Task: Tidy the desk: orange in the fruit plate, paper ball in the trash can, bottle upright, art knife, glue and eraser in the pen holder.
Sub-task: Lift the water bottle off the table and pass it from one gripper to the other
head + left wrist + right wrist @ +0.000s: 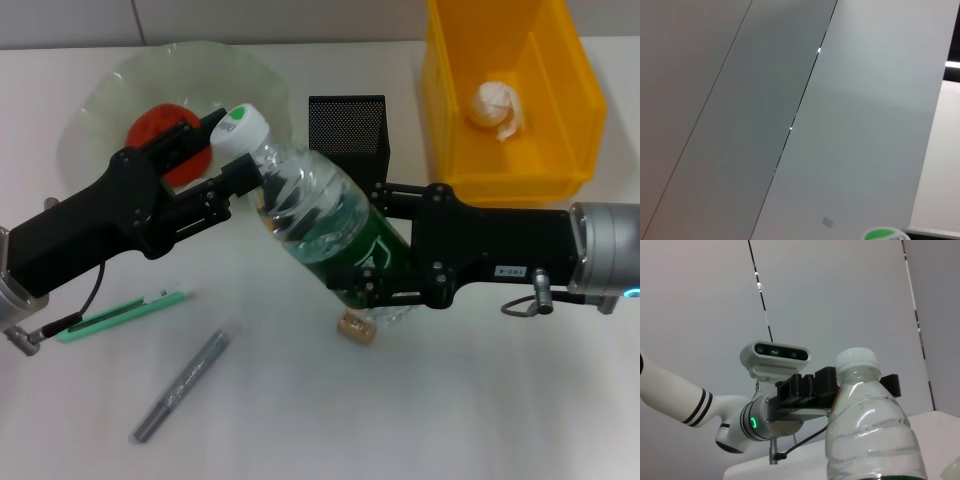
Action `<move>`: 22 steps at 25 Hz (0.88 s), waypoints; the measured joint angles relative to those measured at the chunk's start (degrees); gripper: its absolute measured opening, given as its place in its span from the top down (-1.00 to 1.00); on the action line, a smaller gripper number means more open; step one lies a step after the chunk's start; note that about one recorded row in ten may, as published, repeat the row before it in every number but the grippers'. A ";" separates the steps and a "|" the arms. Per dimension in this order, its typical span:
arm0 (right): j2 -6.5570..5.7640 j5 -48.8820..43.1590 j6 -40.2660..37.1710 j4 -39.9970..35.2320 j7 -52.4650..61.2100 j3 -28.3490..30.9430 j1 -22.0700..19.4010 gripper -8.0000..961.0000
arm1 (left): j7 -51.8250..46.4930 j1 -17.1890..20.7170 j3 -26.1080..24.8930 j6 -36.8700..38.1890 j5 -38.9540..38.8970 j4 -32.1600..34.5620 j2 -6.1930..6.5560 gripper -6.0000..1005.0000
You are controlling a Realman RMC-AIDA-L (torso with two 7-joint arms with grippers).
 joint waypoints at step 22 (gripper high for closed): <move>0.26 6.06 2.85 8.65 -2.92 -5.00 5.21 -0.59 | 0.27 -2.79 0.20 0.47 -1.29 -6.49 -0.34 -0.51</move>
